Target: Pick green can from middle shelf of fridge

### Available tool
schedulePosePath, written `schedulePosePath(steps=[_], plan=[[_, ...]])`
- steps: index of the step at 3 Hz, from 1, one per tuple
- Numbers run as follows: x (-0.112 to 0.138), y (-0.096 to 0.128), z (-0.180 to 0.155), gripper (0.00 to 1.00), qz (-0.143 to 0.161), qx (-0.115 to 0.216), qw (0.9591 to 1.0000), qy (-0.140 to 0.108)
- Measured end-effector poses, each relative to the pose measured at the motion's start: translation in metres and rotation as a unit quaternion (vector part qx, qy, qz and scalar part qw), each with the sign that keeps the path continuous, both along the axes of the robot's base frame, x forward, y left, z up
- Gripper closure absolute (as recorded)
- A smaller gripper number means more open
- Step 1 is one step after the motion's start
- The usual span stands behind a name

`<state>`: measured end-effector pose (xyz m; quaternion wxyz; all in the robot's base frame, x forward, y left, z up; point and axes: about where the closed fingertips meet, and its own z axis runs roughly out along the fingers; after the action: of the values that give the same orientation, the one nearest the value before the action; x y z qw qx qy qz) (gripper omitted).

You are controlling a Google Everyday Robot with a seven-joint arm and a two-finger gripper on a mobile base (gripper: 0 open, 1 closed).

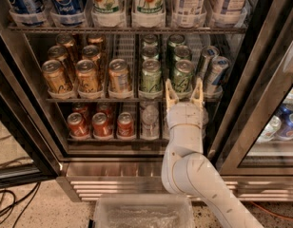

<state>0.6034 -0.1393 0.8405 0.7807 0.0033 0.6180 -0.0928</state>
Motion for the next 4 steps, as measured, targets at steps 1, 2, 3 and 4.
schedulePosePath(steps=[1, 2, 3, 4], plan=[[0.026, -0.012, -0.003, 0.31, -0.01, 0.007, 0.9998, 0.016], [0.034, -0.014, -0.002, 0.31, -0.009, 0.004, 0.9997, 0.021], [0.043, -0.015, -0.002, 0.32, -0.007, 0.002, 0.9996, 0.028], [0.052, -0.017, -0.005, 0.51, -0.006, 0.001, 0.9993, 0.037]])
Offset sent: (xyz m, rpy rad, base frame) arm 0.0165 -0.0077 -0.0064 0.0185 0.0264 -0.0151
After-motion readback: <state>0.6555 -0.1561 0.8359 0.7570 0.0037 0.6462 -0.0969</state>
